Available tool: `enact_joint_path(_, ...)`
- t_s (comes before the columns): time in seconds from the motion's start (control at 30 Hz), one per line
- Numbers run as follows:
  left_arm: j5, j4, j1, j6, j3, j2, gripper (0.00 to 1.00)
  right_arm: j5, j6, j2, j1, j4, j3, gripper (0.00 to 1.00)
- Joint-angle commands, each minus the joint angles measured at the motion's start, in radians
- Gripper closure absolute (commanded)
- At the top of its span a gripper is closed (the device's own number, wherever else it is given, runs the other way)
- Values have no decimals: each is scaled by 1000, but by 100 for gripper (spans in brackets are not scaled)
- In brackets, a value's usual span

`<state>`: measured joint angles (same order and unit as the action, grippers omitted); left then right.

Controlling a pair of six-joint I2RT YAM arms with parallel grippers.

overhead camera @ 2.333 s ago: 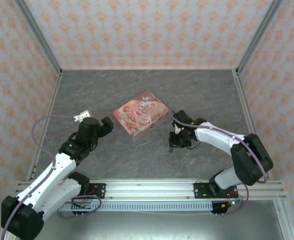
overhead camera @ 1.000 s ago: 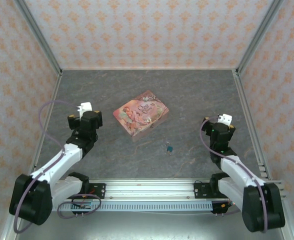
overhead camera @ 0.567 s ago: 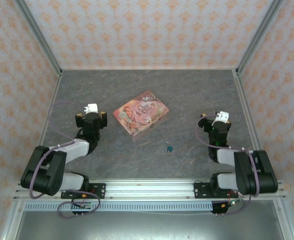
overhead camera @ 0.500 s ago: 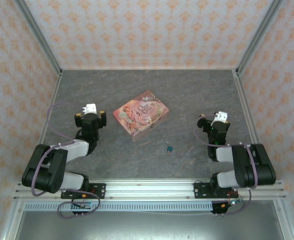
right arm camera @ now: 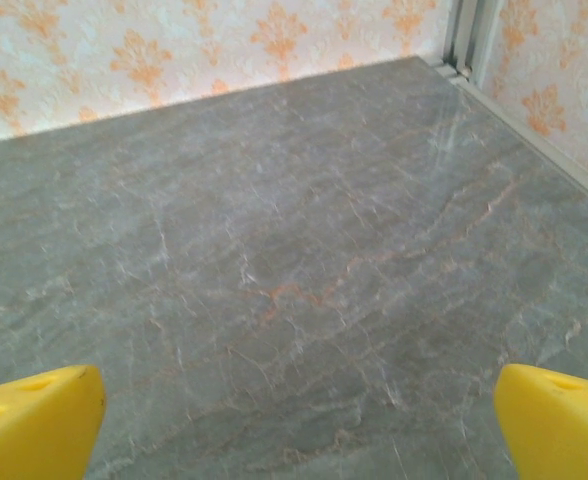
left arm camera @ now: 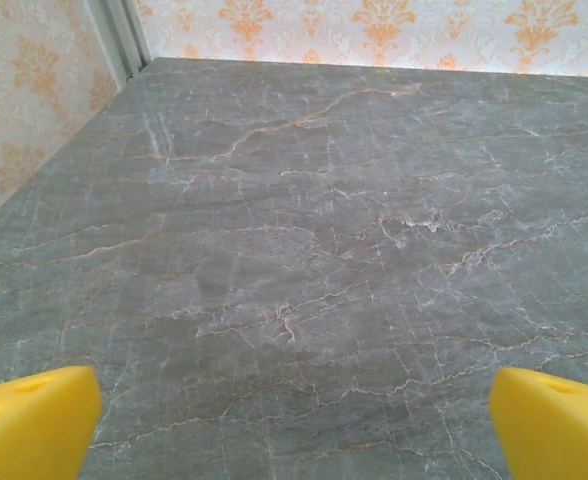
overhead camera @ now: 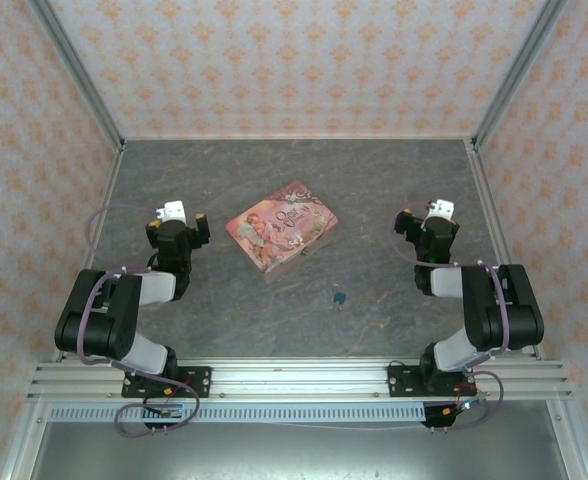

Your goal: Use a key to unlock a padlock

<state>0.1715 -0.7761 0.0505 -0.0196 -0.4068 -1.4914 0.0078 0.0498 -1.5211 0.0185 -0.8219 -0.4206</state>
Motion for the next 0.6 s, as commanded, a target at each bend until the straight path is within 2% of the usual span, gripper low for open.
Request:
enact_joint_path(0.0,-12,15,1,11,-9,-3,0,18,-10,1,-1,42,4,1)
enact_joint_path(0.57,-12,16,1,10,-9,-3,0,23,-5,0,3,45,2,1)
